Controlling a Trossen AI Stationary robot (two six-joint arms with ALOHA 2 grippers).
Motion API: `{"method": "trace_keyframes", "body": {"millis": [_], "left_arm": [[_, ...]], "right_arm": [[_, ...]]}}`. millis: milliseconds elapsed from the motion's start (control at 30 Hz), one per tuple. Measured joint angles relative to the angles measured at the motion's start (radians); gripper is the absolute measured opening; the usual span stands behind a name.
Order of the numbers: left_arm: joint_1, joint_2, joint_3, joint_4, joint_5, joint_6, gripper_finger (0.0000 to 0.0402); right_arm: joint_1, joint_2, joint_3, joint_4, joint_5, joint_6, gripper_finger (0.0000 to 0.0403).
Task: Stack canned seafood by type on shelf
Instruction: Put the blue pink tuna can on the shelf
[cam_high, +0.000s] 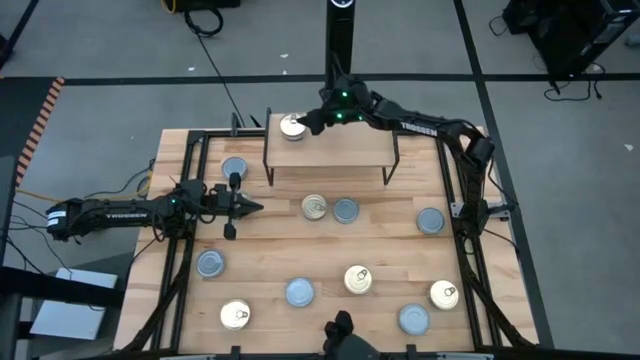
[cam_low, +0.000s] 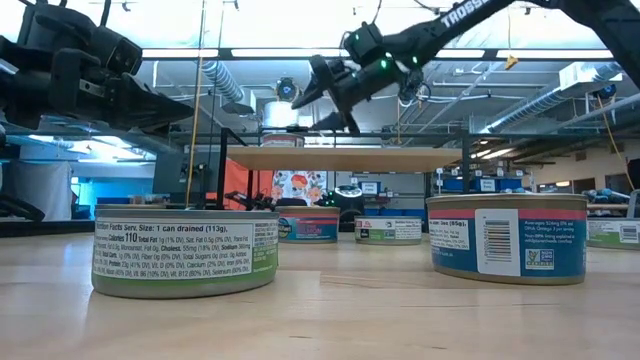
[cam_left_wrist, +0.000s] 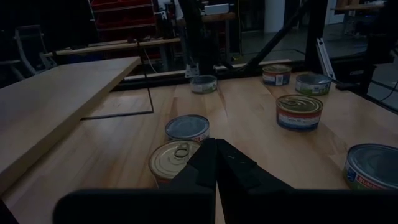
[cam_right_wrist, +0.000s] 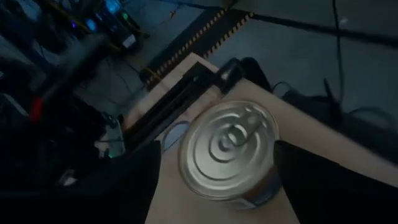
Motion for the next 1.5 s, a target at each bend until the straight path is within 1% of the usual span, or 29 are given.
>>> {"method": "trace_keyframes", "body": {"millis": [100,200,267,367,400,433,467,633,767,1133,1500], "left_arm": [[0.000,0.001,0.000,-0.001,0.000,0.000,0.0008],[0.000,0.001,0.000,0.000,0.000,0.000,0.0008],[0.000,0.001,0.000,0.000,0.000,0.000,0.0008],[0.000,0.001,0.000,0.000,0.000,0.000,0.0008],[0.000,0.001,0.000,0.000,0.000,0.000,0.0008],[0.000,0.001,0.000,0.000,0.000,0.000,0.0008],[0.000,0.001,0.000,0.000,0.000,0.000,0.0008],[0.000,0.005,0.000,0.004,0.000,0.000,0.0008],[0.000,0.006,0.000,-0.003,-0.001,0.001,0.0008],[0.000,0.006,0.000,-0.005,-0.011,0.003,0.0008],[0.000,0.017,0.000,-0.007,-0.012,0.003,0.0008]], "right_arm": [[0.026,0.000,0.096,-0.175,0.097,-0.160,0.0271],[0.059,0.000,0.160,-0.309,0.204,-0.341,0.0200],[0.075,-0.001,0.170,-0.335,0.222,-0.406,0.0143],[0.089,-0.001,0.170,-0.363,0.198,-0.469,0.0056],[0.094,0.002,0.170,-0.376,0.189,-0.493,0.0031],[0.098,0.004,0.170,-0.387,0.182,-0.517,0.0016],[0.100,0.006,0.170,-0.405,0.180,-0.533,0.0012],[0.105,0.030,0.169,-0.463,0.175,-0.547,0.0017],[0.105,0.069,0.169,-0.453,0.176,-0.589,0.0007],[0.094,0.078,0.169,-0.378,0.199,-0.599,0.0008],[0.087,0.143,0.168,-0.273,0.176,-0.595,0.0008]]}}
